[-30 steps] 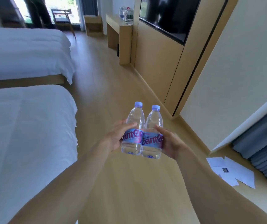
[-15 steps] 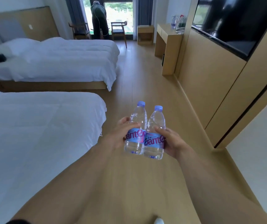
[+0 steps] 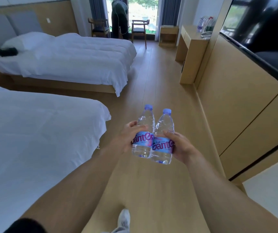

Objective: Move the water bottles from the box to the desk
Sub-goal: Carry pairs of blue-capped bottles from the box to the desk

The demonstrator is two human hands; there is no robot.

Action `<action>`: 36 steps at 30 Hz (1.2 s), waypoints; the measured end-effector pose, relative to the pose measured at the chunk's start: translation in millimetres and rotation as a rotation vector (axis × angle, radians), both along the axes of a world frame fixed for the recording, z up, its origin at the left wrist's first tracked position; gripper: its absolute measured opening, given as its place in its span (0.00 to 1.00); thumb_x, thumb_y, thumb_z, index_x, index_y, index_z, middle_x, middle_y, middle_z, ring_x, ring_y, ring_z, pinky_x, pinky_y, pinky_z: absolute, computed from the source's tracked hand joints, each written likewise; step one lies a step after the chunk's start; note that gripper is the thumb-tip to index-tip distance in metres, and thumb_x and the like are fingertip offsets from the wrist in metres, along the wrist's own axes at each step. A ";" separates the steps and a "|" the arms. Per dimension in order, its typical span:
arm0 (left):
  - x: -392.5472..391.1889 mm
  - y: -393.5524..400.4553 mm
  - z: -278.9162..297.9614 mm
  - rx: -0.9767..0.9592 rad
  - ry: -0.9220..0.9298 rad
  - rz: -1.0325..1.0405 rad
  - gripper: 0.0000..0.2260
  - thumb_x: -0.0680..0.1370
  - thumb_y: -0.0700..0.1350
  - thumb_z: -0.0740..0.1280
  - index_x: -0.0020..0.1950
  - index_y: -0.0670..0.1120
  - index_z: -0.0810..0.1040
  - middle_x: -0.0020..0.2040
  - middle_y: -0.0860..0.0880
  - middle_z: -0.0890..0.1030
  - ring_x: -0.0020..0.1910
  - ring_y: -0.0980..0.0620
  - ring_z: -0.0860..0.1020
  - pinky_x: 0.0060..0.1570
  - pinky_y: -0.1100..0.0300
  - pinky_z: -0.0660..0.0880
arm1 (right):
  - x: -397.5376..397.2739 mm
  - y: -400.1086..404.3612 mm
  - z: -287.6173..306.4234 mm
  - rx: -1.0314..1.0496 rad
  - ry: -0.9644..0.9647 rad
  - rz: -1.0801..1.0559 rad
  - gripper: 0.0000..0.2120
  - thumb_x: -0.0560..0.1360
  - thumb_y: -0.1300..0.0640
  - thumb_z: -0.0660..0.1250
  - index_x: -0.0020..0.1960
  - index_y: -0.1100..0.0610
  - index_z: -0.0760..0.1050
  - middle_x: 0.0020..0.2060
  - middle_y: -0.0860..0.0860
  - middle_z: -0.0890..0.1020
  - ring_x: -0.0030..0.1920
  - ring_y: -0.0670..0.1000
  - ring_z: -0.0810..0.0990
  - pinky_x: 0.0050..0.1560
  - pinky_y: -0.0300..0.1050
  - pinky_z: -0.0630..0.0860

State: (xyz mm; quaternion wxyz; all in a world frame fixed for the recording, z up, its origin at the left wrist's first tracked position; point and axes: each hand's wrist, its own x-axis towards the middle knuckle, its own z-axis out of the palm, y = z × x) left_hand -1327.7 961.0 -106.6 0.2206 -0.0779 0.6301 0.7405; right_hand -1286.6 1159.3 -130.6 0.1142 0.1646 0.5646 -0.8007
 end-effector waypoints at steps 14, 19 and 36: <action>-247.1 71.6 -27.1 0.043 -0.036 -0.096 0.16 0.75 0.40 0.75 0.61 0.40 0.77 0.49 0.39 0.82 0.45 0.42 0.82 0.52 0.45 0.81 | -225.3 66.3 -9.5 -0.102 -0.125 -0.005 0.29 0.72 0.48 0.69 0.68 0.64 0.74 0.60 0.64 0.81 0.59 0.63 0.82 0.54 0.57 0.81; -348.6 78.9 -22.0 0.084 -0.029 -0.110 0.12 0.75 0.40 0.75 0.56 0.40 0.79 0.45 0.41 0.83 0.39 0.46 0.84 0.40 0.53 0.83 | -326.5 68.0 -4.6 -0.036 -0.102 -0.042 0.34 0.71 0.52 0.71 0.72 0.66 0.69 0.65 0.69 0.76 0.67 0.69 0.74 0.69 0.66 0.70; -598.0 99.2 -34.8 -0.011 -0.001 -0.098 0.16 0.76 0.43 0.75 0.61 0.40 0.77 0.47 0.40 0.84 0.44 0.43 0.84 0.49 0.48 0.83 | -589.6 92.9 -22.2 -0.068 -0.078 0.000 0.26 0.79 0.52 0.67 0.71 0.66 0.70 0.62 0.69 0.78 0.64 0.70 0.77 0.67 0.68 0.71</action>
